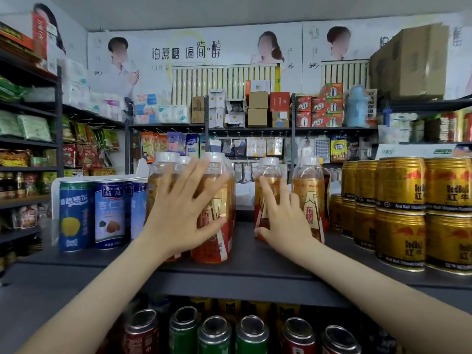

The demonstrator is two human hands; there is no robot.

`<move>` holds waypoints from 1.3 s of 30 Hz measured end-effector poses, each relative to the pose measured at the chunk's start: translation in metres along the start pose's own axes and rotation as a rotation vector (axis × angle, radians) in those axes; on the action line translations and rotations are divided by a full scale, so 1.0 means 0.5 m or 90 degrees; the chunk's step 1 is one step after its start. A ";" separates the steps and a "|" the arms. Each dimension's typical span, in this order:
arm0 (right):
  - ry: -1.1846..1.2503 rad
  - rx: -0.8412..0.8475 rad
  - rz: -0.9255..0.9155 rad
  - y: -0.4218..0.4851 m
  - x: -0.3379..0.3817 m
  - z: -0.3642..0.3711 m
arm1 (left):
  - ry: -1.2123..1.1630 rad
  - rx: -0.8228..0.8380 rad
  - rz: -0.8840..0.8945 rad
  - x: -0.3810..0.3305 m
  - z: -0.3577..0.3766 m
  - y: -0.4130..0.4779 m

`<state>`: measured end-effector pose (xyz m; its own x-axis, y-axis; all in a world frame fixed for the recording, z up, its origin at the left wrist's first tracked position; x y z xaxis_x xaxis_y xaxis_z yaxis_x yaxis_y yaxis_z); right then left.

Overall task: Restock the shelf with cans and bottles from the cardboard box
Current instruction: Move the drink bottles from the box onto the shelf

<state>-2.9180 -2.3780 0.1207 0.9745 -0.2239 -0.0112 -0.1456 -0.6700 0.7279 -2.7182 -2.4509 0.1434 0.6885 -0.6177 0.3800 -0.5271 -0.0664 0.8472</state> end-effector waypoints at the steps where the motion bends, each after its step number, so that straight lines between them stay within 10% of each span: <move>1: 0.004 0.008 0.014 0.010 0.005 0.012 | 0.006 -0.002 0.012 -0.001 0.002 -0.005; 20: 0.275 0.075 0.118 0.159 -0.002 0.154 | 0.018 -0.007 0.118 0.045 0.010 -0.035; 39: 0.099 0.113 0.027 0.168 0.045 0.085 | 0.007 -0.040 0.112 0.045 0.018 -0.036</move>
<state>-2.9157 -2.4697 0.1525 0.9793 -0.1519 0.1335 -0.2018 -0.7793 0.5932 -2.6978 -2.4708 0.1331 0.5938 -0.6070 0.5282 -0.6081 0.0914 0.7886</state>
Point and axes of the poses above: each hand's wrist, its own y-axis towards the middle knuckle, its own z-axis out of the palm, x = y × z, the point moved 2 cm from there along y, towards the middle knuckle, and after that the axes turned 1 degree about -z, right-handed, at the moved point
